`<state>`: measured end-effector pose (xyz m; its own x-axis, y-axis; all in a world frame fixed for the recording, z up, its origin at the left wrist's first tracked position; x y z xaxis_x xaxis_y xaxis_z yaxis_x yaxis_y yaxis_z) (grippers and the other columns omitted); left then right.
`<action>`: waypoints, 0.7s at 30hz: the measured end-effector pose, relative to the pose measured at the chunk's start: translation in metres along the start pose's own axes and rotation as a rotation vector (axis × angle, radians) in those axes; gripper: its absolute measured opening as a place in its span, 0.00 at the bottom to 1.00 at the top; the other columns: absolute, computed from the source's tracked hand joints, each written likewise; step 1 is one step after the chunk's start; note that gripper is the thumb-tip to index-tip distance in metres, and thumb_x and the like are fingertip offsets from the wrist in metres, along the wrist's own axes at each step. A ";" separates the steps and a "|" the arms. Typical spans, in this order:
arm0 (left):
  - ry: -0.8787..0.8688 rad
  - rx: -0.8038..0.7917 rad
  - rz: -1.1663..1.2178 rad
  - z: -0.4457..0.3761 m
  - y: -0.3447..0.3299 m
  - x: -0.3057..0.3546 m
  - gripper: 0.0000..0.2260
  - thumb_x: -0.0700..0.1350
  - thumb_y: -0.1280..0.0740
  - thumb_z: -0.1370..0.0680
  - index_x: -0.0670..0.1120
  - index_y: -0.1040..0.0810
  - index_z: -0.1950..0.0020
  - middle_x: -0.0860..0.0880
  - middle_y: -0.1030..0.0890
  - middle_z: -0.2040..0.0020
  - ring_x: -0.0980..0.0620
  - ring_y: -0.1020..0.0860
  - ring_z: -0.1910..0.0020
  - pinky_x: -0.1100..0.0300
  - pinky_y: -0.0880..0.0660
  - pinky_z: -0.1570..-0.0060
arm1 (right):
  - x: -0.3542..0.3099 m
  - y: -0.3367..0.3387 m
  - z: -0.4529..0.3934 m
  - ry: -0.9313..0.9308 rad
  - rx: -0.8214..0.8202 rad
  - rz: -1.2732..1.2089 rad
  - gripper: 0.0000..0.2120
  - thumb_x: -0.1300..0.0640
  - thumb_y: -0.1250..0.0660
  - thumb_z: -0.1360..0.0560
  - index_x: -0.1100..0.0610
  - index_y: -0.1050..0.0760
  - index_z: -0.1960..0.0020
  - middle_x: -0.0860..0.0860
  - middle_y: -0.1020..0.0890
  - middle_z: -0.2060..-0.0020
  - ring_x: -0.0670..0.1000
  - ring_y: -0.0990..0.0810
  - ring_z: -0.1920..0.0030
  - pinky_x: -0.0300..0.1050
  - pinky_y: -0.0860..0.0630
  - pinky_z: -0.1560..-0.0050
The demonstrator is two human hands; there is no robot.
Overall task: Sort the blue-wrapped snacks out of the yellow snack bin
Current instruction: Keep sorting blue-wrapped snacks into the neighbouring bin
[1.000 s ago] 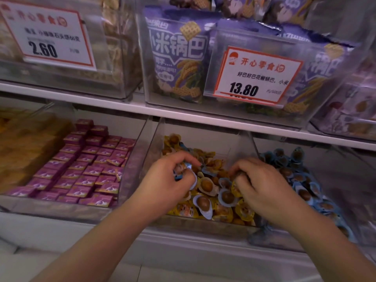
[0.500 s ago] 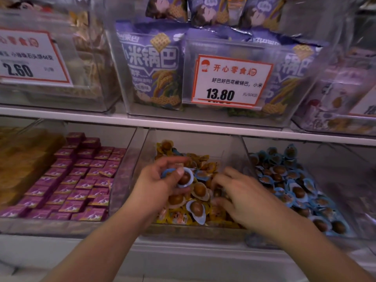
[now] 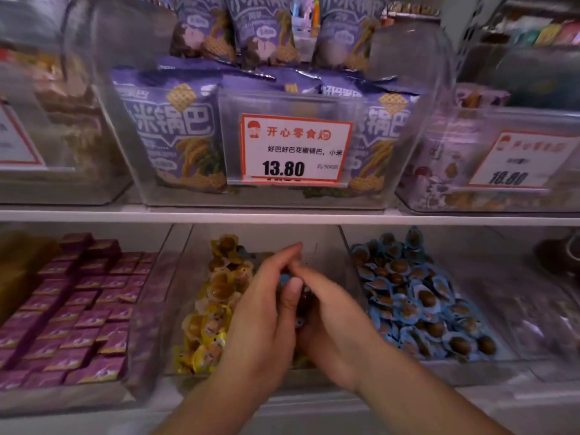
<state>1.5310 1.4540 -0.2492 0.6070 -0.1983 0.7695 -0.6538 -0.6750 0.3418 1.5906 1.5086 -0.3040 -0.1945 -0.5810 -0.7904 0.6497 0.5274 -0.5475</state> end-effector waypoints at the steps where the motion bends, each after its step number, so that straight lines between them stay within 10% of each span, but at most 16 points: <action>1: -0.080 -0.069 -0.113 0.002 -0.008 0.006 0.17 0.53 0.46 0.16 0.60 0.35 0.27 0.69 0.29 0.32 0.65 0.32 0.30 0.60 0.36 0.29 | -0.003 -0.002 0.003 0.006 -0.032 0.040 0.16 0.51 0.34 0.22 0.57 0.18 0.39 0.58 0.17 0.41 0.54 0.19 0.38 0.51 0.24 0.36; 6: -0.102 -0.227 -0.268 0.006 -0.022 -0.003 0.29 0.67 0.53 0.19 0.58 0.50 0.21 0.63 0.48 0.22 0.59 0.53 0.21 0.60 0.50 0.24 | -0.030 0.021 0.013 0.163 0.083 0.273 0.07 0.59 0.31 0.23 0.55 0.17 0.46 0.54 0.14 0.50 0.50 0.15 0.49 0.44 0.20 0.55; 12: -0.141 -0.271 -0.244 0.000 -0.010 -0.008 0.21 0.65 0.46 0.19 0.58 0.28 0.32 0.64 0.29 0.35 0.63 0.29 0.34 0.66 0.32 0.37 | -0.095 0.075 0.028 0.526 0.376 0.350 0.04 0.61 0.26 0.26 0.53 0.16 0.56 0.54 0.15 0.61 0.55 0.15 0.59 0.46 0.19 0.58; 17: -0.127 -0.460 -0.421 0.005 -0.007 -0.033 0.23 0.73 0.41 0.27 0.60 0.18 0.46 0.64 0.22 0.50 0.67 0.24 0.48 0.68 0.28 0.50 | -0.126 0.148 0.014 0.447 0.608 0.548 0.10 0.56 0.31 0.22 0.58 0.19 0.42 0.56 0.17 0.42 0.57 0.20 0.39 0.56 0.26 0.34; 21: -0.066 -0.552 -0.483 0.010 -0.008 -0.049 0.27 0.77 0.37 0.37 0.63 0.16 0.47 0.66 0.21 0.51 0.67 0.23 0.48 0.74 0.29 0.49 | -0.128 0.176 -0.004 0.333 0.688 0.582 0.13 0.51 0.34 0.21 0.56 0.19 0.41 0.55 0.17 0.42 0.55 0.19 0.42 0.49 0.22 0.41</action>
<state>1.5109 1.4614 -0.2953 0.8995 -0.0238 0.4362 -0.4283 -0.2450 0.8698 1.7266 1.6783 -0.3003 0.1652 -0.0812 -0.9829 0.9788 0.1363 0.1532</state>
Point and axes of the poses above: each hand's wrist, its own z-axis away from the middle knuckle, its own y-axis out of the back of the hand, x = y × z, the point moved 10 cm from there along -z, towards the middle knuckle
